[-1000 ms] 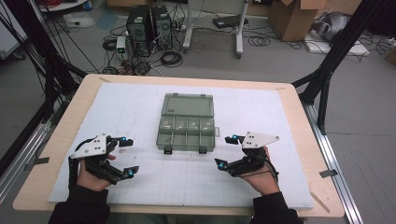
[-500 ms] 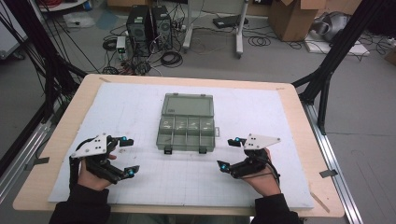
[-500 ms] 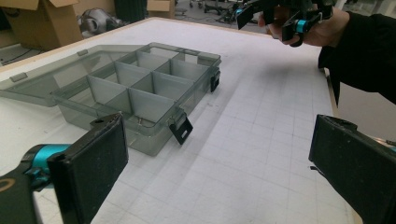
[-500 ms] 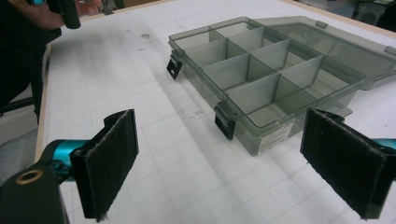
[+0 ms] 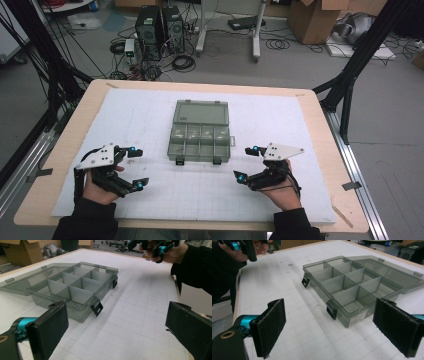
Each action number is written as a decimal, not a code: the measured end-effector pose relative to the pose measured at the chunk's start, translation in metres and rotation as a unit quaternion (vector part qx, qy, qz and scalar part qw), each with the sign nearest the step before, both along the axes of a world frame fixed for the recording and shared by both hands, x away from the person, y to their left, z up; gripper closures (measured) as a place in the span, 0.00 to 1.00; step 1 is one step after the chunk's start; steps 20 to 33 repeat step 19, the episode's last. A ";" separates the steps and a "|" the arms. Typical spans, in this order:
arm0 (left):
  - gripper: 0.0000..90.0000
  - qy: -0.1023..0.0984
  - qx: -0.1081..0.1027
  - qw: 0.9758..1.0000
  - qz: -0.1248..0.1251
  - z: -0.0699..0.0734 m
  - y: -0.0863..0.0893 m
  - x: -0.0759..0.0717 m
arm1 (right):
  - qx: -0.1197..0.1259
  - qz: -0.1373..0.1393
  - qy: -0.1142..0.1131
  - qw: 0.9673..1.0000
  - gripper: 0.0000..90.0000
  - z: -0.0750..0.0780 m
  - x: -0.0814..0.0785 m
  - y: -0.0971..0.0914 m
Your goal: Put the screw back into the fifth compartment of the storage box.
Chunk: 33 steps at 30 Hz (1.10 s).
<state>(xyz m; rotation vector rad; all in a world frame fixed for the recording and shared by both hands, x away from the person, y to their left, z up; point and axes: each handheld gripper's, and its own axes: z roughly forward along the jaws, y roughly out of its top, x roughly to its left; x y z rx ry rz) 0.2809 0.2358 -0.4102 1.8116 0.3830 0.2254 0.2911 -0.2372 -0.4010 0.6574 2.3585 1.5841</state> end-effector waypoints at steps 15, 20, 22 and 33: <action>0.06 0.001 0.000 1.000 0.001 -0.001 -0.001 0.001 | -0.007 0.004 0.005 1.000 0.11 -0.001 0.001 0.002; 0.06 0.001 0.000 1.000 0.000 -0.001 -0.001 0.001 | -0.007 0.005 0.010 1.000 0.11 -0.001 0.001 0.003; 0.06 0.001 0.000 1.000 0.000 -0.001 -0.001 0.001 | -0.007 0.005 0.010 1.000 0.11 -0.001 0.001 0.003; 0.06 0.001 0.000 1.000 0.000 -0.001 -0.001 0.001 | -0.007 0.005 0.010 1.000 0.11 -0.001 0.001 0.003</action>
